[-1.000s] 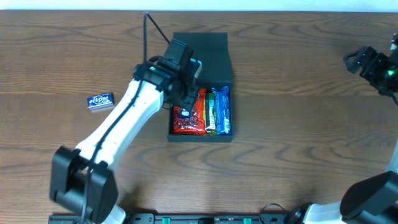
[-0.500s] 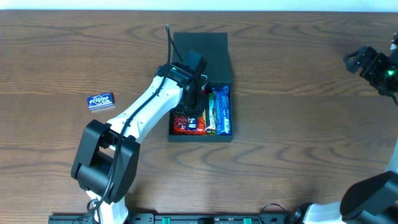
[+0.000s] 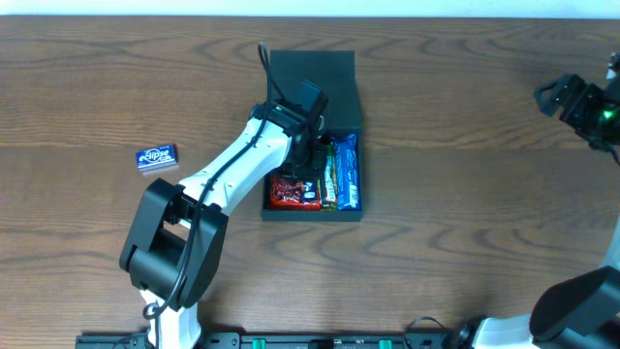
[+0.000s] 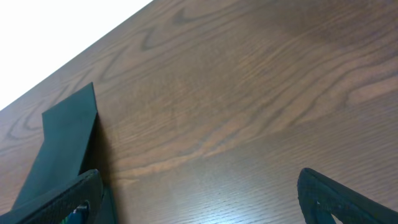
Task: Pack container
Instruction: 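Release the bar and move the left gripper to the Eclipse tin, then grasp the blue Eclipse mint tin with the left gripper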
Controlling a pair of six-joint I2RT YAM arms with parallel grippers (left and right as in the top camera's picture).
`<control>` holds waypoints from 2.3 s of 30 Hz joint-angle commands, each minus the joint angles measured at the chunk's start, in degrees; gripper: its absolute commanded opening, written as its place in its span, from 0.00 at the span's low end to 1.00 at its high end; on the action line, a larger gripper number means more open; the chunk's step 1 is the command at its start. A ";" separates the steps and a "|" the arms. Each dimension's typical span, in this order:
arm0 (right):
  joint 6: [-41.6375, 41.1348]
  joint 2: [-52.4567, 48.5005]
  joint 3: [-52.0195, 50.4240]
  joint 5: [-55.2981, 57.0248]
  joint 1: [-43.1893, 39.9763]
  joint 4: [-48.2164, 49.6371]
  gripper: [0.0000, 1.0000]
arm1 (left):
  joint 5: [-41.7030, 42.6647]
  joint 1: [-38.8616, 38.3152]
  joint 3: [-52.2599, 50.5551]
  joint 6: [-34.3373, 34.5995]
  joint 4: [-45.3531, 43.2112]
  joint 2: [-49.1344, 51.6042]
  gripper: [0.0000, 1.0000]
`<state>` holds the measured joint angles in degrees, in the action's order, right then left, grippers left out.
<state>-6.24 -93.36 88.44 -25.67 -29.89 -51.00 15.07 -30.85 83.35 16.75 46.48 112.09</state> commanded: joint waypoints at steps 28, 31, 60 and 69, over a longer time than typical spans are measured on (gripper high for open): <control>1.18 -0.31 0.70 0.15 -0.39 -2.16 0.99 | -19.08 24.96 28.81 17.62 28.72 -0.24 0.57; 1.11 -0.31 0.70 0.13 -0.39 -2.89 0.99 | -15.82 33.05 26.71 26.05 29.14 -0.24 0.63; -0.02 -0.31 0.70 0.13 -0.42 -9.57 0.99 | -12.76 42.93 -4.57 56.70 -3.93 -0.20 0.66; -0.57 -0.31 0.70 0.15 -0.39 -10.78 0.99 | -13.79 42.93 -5.18 54.99 -4.66 0.44 0.67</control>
<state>-6.09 -93.36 88.44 -25.50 -29.89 -61.49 2.85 12.12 78.81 73.14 41.56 112.29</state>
